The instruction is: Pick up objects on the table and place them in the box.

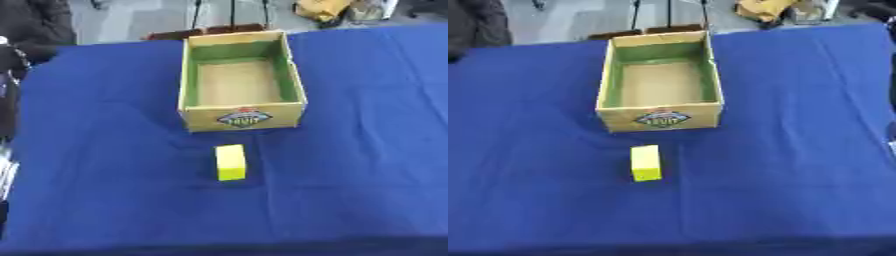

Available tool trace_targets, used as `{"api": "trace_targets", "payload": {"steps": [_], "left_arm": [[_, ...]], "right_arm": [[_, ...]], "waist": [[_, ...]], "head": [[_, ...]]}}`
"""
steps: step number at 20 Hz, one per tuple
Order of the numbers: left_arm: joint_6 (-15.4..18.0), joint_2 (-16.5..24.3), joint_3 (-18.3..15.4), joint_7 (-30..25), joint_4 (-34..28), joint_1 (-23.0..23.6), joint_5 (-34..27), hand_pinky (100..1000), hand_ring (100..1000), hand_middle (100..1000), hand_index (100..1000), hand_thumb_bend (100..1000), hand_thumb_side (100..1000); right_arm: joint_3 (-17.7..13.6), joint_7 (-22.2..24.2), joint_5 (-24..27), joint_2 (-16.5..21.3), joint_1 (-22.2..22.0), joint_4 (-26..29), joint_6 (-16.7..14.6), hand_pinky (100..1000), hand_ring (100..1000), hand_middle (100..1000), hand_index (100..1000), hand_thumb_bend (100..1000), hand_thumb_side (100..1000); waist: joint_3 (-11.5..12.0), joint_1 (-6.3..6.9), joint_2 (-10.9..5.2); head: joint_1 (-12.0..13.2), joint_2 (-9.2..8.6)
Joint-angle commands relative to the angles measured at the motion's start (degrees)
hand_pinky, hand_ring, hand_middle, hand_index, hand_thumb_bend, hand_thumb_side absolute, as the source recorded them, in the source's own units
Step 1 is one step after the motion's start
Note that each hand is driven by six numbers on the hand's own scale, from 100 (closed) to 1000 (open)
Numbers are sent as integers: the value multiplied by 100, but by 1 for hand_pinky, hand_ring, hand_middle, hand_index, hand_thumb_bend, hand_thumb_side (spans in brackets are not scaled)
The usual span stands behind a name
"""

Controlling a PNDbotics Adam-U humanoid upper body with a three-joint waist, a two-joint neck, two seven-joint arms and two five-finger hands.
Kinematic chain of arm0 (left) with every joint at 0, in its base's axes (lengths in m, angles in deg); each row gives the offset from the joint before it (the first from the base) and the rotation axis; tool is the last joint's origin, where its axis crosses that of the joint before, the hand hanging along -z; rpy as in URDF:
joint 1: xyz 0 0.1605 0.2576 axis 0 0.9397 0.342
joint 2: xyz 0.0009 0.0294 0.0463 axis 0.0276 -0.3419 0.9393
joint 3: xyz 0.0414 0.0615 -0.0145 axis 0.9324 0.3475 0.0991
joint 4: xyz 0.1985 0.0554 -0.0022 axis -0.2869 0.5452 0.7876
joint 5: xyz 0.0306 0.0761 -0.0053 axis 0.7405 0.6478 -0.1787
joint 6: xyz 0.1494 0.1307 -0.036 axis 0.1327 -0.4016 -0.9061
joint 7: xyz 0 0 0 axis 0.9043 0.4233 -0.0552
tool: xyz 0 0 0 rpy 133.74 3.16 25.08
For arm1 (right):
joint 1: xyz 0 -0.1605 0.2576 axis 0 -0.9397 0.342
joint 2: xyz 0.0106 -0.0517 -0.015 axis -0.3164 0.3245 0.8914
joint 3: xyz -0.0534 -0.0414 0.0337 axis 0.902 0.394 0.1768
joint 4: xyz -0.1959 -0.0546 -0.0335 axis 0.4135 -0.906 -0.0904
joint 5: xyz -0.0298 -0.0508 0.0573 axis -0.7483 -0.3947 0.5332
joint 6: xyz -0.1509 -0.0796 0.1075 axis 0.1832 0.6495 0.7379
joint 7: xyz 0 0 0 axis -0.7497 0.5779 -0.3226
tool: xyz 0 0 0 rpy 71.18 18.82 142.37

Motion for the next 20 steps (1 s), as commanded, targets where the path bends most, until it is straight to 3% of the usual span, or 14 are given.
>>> {"api": "trace_targets", "payload": {"steps": [1,14,17,20], "left_arm": [[2,95,-5,-40,-44,-68,37,807,713,777,886,755,1000],[-39,141,47,-224,-64,-82,88,806,710,775,885,766,1000],[-84,217,114,-350,-71,-124,180,803,708,773,874,795,937],[-216,436,355,-576,-82,-218,395,790,704,767,875,858,800]], "right_arm": [[-19,18,46,78,30,24,-8,792,780,798,909,100,1000],[-9,64,43,68,13,8,-8,794,781,798,908,100,995],[-6,90,51,65,1,5,-9,796,783,800,909,100,992],[6,131,66,66,3,0,-10,798,784,802,912,100,990]], "waist": [[-4,-7,-74],[0,-10,-76],[1,-12,-79],[-3,-4,-83]], "head": [[0,-31],[-3,-50],[-11,-27],[15,-39]]}}
